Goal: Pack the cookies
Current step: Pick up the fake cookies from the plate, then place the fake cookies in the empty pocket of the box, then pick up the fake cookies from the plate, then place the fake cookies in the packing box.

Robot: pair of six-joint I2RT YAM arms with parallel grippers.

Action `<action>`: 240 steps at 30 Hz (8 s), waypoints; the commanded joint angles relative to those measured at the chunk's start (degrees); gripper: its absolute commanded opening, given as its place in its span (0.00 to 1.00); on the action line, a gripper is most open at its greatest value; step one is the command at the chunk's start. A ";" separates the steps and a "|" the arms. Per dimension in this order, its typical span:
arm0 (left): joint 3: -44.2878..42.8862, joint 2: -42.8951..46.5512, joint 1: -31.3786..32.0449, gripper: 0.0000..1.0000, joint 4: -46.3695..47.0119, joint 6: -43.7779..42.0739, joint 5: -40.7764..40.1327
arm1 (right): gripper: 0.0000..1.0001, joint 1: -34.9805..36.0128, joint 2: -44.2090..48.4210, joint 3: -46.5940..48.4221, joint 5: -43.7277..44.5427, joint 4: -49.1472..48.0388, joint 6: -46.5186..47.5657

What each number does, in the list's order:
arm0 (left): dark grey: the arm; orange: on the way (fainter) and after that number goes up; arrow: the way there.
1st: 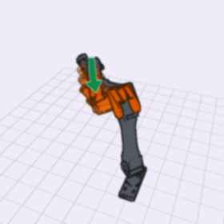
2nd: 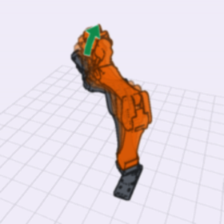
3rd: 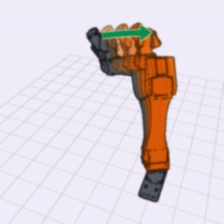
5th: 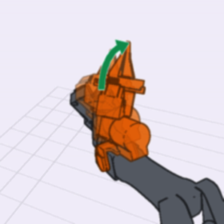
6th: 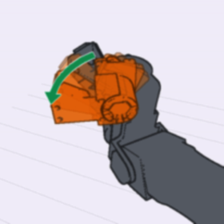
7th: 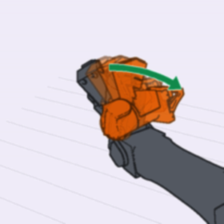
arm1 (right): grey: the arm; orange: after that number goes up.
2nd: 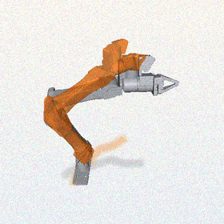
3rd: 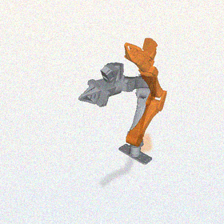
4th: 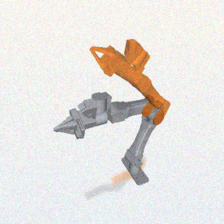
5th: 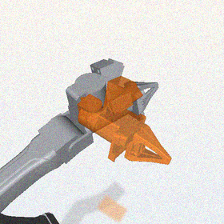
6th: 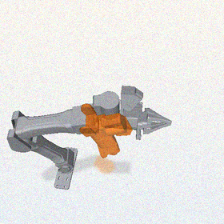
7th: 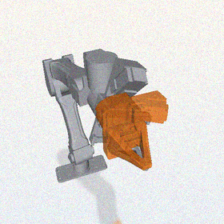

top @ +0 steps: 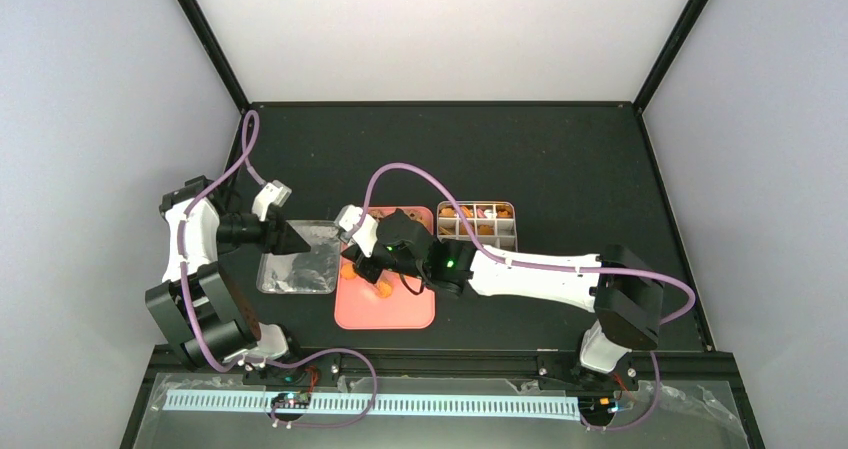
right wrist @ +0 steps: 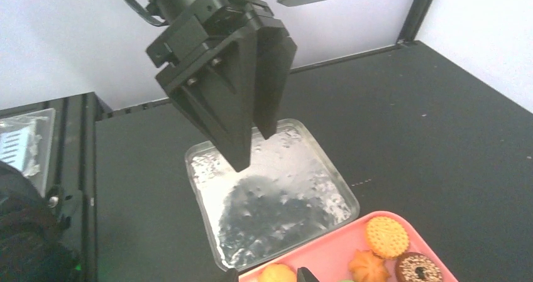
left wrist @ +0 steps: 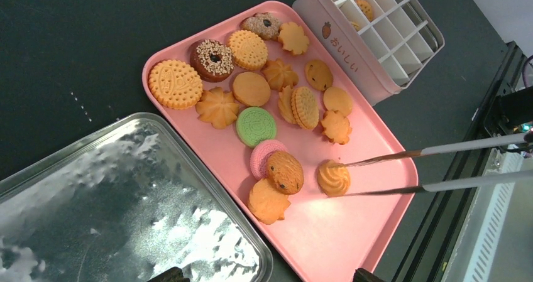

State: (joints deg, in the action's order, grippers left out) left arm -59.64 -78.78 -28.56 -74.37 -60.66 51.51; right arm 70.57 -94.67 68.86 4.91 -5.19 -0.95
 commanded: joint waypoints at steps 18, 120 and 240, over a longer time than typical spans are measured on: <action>-1.79 -0.57 -0.58 0.70 -1.32 -2.09 2.24 | 0.30 0.07 0.14 1.88 -0.42 2.07 -0.73; -3.12 -1.79 -0.58 0.69 -2.97 -3.54 4.57 | 0.13 -24.37 32.40 -10.75 6.81 7.04 -3.19; -2.22 -2.94 -1.94 0.68 -4.55 -5.67 2.49 | 0.01 -19.38 28.26 -15.64 18.48 3.25 -3.71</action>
State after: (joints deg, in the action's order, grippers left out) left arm -60.73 -82.13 -30.00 -78.02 -64.12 52.73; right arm 52.73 -70.28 55.44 20.56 -1.17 -3.40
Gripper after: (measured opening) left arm 0.680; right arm 0.185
